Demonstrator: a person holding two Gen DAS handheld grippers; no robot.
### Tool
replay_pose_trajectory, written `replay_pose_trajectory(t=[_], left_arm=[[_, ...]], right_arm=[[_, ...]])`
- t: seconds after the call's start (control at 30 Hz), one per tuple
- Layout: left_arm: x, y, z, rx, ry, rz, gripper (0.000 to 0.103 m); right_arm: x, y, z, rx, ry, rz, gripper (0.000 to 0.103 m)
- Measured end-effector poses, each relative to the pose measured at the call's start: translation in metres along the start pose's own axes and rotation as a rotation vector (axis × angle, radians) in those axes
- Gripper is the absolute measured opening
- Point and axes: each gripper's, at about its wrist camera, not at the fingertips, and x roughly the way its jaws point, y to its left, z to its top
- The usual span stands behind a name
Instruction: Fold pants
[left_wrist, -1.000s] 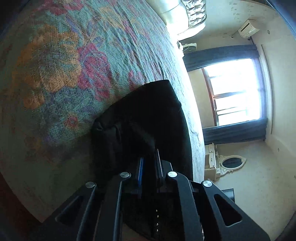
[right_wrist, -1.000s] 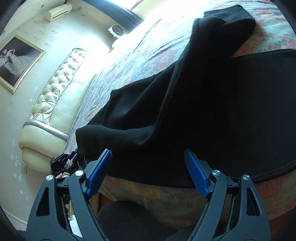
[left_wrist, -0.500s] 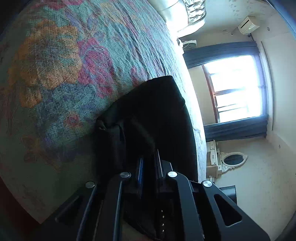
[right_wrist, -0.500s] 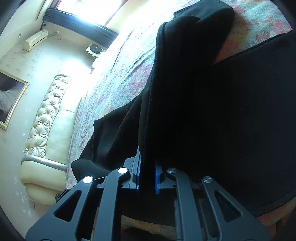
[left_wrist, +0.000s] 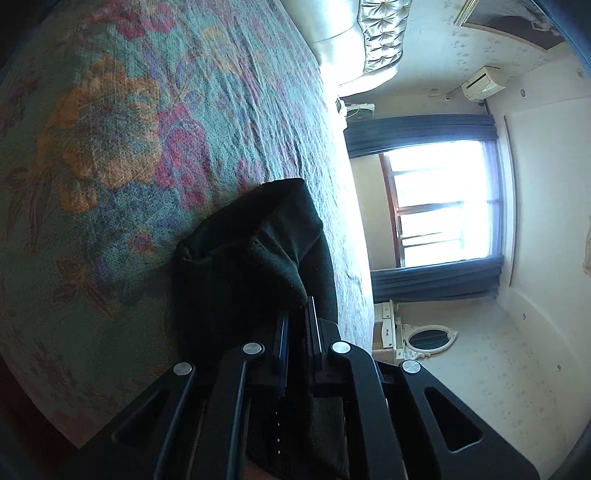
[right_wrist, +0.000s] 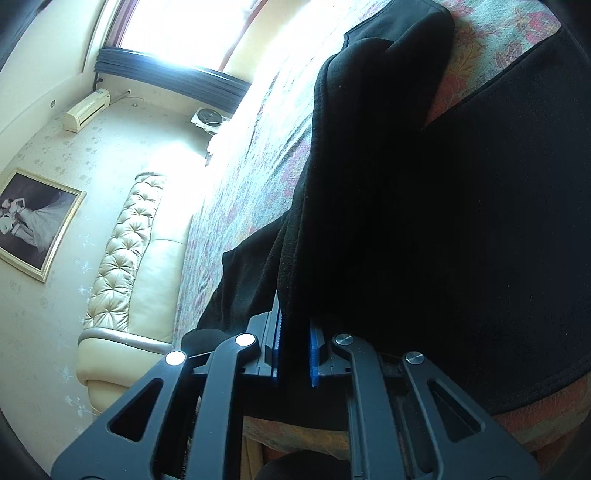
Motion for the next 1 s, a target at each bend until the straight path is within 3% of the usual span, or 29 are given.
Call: replay_pose_trajectory(t=[0.13, 0.37, 0.47, 0.53, 0.63, 0.67, 0.73, 0.77, 0.83, 0.93, 1.0], left_arm=[[-0.017, -0.002, -0.002, 0.021, -0.006, 0.005, 0.007], [-0.007, 0.032, -0.006, 0.007, 0.041, 0.085, 0.007], [-0.010, 0.033, -0.006, 0.010, 0.048, 0.075, 0.010], [-0.015, 0.022, -0.006, 0.072, 0.048, 0.087, 0.010], [-0.025, 0.001, -0.011, 0.197, 0.055, 0.100, 0.011], [-0.028, -0.006, -0.014, 0.235, 0.060, 0.103, 0.014], [-0.031, -0.020, -0.022, 0.297, 0.069, 0.093, 0.030], [-0.030, -0.027, -0.026, 0.318, 0.069, 0.083, 0.037], [-0.026, -0.040, -0.034, 0.349, 0.094, 0.044, 0.038], [-0.006, -0.060, -0.047, 0.391, 0.155, 0.009, 0.042], [0.007, -0.067, -0.058, 0.408, 0.183, 0.003, 0.048]], right_arm=[[-0.004, -0.003, -0.012, 0.013, 0.028, 0.018, 0.010], [0.006, -0.036, -0.020, 0.097, 0.082, -0.045, 0.009], [-0.002, -0.028, -0.015, 0.055, 0.082, -0.072, 0.028], [-0.018, -0.024, -0.008, 0.025, 0.060, -0.093, 0.049], [-0.059, -0.024, 0.018, -0.012, -0.039, -0.135, 0.052], [-0.078, -0.028, 0.032, -0.016, -0.091, -0.159, 0.053], [-0.122, -0.045, 0.064, 0.009, -0.210, -0.230, 0.065], [-0.146, -0.056, 0.080, 0.029, -0.271, -0.266, 0.065], [-0.186, -0.078, 0.114, 0.035, -0.348, -0.366, 0.068], [-0.225, -0.121, 0.160, -0.009, -0.340, -0.607, 0.070], [-0.233, -0.154, 0.181, 0.000, -0.278, -0.662, 0.070]])
